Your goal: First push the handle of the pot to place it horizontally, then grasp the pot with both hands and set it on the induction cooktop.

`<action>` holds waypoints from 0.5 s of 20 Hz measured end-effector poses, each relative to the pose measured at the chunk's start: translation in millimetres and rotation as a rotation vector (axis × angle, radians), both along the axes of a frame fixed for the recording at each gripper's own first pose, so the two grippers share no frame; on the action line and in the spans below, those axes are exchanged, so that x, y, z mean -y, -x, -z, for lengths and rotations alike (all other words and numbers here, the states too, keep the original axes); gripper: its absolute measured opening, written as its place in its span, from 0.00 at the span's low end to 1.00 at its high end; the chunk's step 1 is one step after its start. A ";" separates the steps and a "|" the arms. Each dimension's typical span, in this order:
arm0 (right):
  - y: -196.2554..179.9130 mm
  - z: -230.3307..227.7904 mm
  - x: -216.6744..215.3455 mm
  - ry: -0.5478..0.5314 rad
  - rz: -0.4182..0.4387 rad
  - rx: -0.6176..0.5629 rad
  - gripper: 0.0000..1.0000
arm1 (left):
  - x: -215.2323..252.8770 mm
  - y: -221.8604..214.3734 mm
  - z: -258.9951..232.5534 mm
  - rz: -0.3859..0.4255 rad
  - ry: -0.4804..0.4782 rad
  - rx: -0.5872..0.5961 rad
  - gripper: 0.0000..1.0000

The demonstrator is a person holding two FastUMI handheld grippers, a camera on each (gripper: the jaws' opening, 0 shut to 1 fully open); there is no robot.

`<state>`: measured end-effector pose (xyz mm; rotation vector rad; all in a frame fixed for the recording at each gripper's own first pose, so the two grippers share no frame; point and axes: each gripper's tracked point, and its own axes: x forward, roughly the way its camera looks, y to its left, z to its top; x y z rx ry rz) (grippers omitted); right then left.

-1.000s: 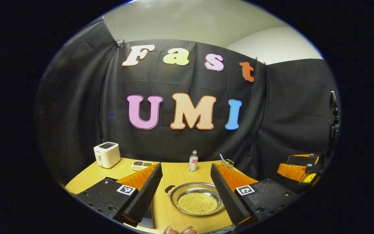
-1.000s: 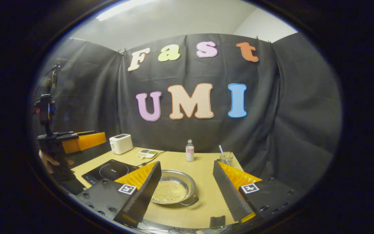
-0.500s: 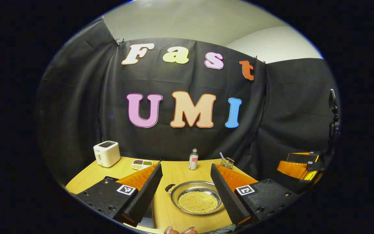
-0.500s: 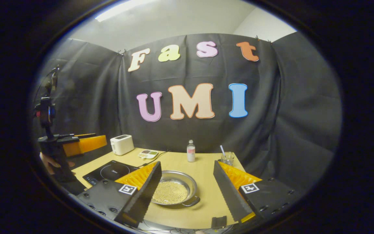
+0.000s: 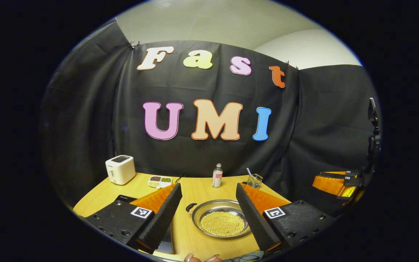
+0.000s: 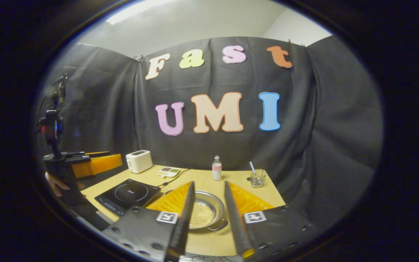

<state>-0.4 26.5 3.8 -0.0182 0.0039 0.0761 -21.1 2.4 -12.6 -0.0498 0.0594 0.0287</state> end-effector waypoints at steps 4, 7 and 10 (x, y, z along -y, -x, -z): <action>0.2 5.0 -3.2 0.011 -0.010 -0.015 0.45 | -0.9 2.8 1.6 -0.004 0.011 -0.004 0.96; 3.0 7.5 -7.6 0.032 -0.020 -0.023 0.45 | -1.5 5.5 5.2 -0.008 0.006 -0.011 0.96; 3.6 10.8 -10.4 0.038 -0.032 -0.023 0.11 | -2.1 7.0 6.6 -0.014 0.011 -0.017 0.93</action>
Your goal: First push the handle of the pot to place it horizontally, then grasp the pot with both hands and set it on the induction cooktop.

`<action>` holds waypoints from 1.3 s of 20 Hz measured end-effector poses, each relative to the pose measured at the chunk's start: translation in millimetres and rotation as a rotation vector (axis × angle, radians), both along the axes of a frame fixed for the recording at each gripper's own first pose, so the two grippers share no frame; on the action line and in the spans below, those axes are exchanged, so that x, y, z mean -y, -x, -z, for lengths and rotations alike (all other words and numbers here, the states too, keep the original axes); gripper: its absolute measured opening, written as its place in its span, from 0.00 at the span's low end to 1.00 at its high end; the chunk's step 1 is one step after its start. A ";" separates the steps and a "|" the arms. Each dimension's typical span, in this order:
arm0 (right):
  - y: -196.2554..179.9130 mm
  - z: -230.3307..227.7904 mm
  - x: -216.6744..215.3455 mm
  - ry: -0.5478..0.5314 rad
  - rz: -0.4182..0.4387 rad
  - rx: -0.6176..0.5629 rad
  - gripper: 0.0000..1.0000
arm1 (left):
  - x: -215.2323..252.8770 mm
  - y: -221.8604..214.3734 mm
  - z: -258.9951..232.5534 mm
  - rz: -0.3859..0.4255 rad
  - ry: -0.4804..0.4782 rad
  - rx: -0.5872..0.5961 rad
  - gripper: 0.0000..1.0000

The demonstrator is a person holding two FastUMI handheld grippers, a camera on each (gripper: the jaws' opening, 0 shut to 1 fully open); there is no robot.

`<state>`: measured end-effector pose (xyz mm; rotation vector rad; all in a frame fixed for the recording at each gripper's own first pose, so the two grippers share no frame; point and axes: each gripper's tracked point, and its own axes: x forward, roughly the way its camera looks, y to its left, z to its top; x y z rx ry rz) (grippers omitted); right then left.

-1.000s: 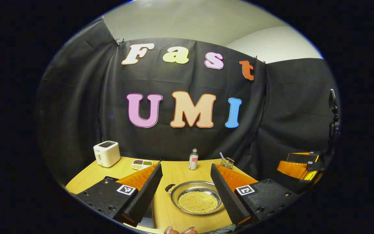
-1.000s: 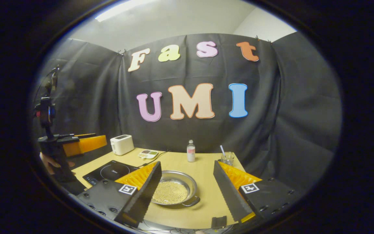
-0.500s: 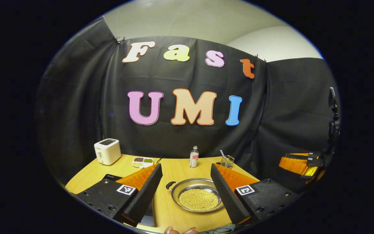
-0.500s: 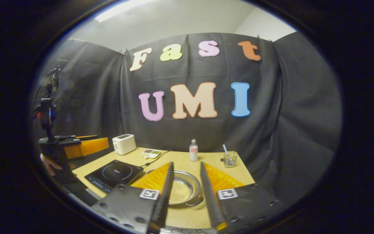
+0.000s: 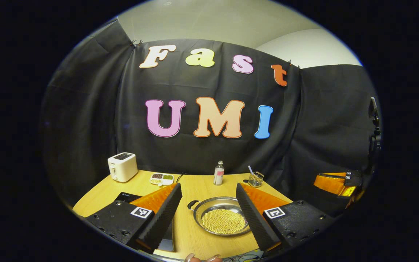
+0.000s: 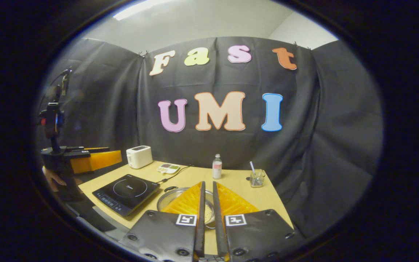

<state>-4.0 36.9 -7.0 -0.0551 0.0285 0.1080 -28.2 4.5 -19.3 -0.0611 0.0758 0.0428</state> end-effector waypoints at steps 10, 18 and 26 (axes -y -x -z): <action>-9.2 14.1 1.4 -0.018 -0.073 -0.062 0.00 | 11.9 -4.6 3.5 -0.023 0.005 -0.011 0.96; -15.1 52.4 10.2 -0.035 -0.139 -0.164 0.02 | 21.6 -10.1 16.6 -0.068 0.013 -0.033 0.93; -42.7 122.5 16.9 -0.038 -0.134 -0.333 0.02 | 27.9 -40.5 57.5 -0.035 0.023 -0.123 0.96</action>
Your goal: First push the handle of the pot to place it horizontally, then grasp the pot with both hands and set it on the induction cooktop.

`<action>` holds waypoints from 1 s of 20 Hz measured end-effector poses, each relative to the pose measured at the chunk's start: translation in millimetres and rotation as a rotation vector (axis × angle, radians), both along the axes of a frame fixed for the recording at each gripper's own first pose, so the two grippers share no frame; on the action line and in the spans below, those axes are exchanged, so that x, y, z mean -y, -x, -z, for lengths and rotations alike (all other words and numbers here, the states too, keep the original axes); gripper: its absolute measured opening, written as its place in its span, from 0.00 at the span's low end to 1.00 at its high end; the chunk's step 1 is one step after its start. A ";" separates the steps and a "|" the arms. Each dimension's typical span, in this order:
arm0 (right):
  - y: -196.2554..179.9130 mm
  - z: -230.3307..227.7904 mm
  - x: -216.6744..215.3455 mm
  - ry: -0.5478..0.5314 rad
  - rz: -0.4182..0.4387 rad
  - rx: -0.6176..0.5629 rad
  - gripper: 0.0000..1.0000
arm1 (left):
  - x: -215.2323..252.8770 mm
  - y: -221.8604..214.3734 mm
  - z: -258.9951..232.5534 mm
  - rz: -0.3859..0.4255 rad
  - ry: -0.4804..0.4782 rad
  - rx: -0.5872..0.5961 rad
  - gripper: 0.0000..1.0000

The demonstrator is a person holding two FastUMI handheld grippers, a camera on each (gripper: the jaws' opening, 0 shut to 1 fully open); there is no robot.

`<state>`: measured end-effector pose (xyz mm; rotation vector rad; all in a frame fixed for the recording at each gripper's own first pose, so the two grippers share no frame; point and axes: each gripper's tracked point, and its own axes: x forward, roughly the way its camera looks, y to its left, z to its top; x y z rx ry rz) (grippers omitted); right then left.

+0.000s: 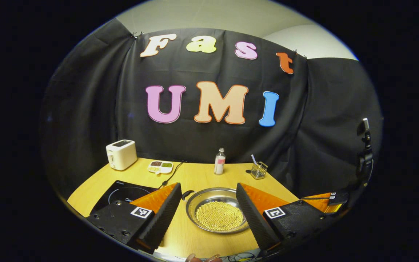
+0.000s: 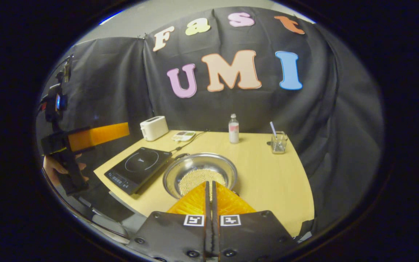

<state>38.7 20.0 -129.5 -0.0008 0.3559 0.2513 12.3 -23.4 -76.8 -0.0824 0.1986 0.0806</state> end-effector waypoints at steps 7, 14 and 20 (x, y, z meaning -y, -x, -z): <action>-26.5 81.1 -3.5 -0.009 0.054 -0.174 0.02 | -12.2 -32.4 42.6 0.048 0.054 -0.109 0.97; -39.2 133.7 -5.1 -0.014 0.078 -0.290 0.02 | -38.6 -49.3 63.0 0.019 0.065 -0.160 0.97; -39.9 156.5 -8.0 -0.021 0.060 -0.352 0.02 | -44.8 -48.9 77.1 0.010 0.043 -0.195 0.97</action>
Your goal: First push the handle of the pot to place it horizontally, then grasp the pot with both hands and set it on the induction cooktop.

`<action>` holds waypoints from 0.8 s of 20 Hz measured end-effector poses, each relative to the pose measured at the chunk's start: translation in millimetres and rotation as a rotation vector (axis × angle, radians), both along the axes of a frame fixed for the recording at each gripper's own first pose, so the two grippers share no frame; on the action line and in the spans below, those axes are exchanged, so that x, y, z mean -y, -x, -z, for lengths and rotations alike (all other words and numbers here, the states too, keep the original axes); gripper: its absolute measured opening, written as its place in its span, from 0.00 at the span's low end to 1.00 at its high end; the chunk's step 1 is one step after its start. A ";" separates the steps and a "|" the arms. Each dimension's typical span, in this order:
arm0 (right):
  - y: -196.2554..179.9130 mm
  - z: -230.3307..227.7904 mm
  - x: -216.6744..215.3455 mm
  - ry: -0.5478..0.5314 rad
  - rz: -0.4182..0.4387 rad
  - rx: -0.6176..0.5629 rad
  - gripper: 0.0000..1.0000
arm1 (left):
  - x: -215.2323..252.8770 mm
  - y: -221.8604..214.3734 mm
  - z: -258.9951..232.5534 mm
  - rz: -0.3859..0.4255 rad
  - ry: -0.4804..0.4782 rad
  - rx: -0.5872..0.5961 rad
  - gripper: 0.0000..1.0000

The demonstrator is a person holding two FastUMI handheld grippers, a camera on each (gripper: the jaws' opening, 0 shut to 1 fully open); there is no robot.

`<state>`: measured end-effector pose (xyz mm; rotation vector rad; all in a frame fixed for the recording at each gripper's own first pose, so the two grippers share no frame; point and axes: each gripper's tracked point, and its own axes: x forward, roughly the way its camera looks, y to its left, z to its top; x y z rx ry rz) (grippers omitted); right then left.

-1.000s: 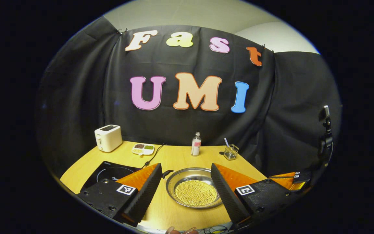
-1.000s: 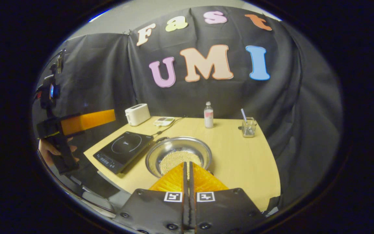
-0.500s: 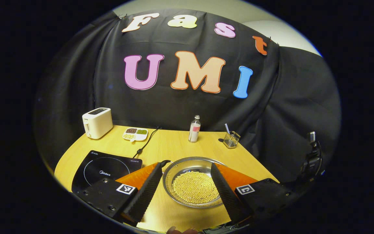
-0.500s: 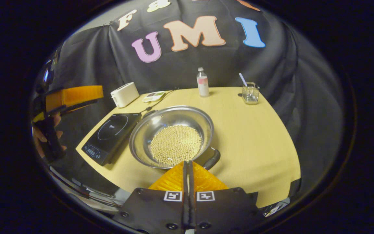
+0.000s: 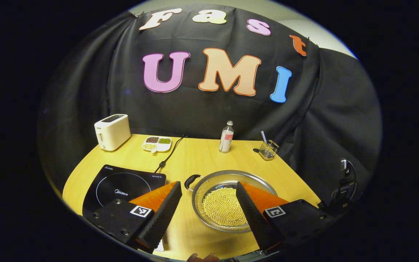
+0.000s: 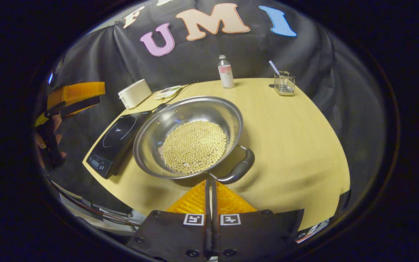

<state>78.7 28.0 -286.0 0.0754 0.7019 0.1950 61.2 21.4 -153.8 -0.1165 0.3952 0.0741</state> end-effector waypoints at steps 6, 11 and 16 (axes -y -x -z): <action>-8.7 3.8 9.8 0.008 -0.011 -0.019 0.02 | -7.6 -2.3 3.5 -0.027 -0.008 -0.016 0.97; -27.4 -0.9 24.3 0.020 -0.001 -0.008 0.00 | -14.7 -3.6 6.3 -0.049 -0.005 -0.025 0.97; -49.7 -5.7 43.3 0.033 0.025 0.006 0.02 | -21.8 -5.1 10.9 -0.069 -0.003 -0.040 0.97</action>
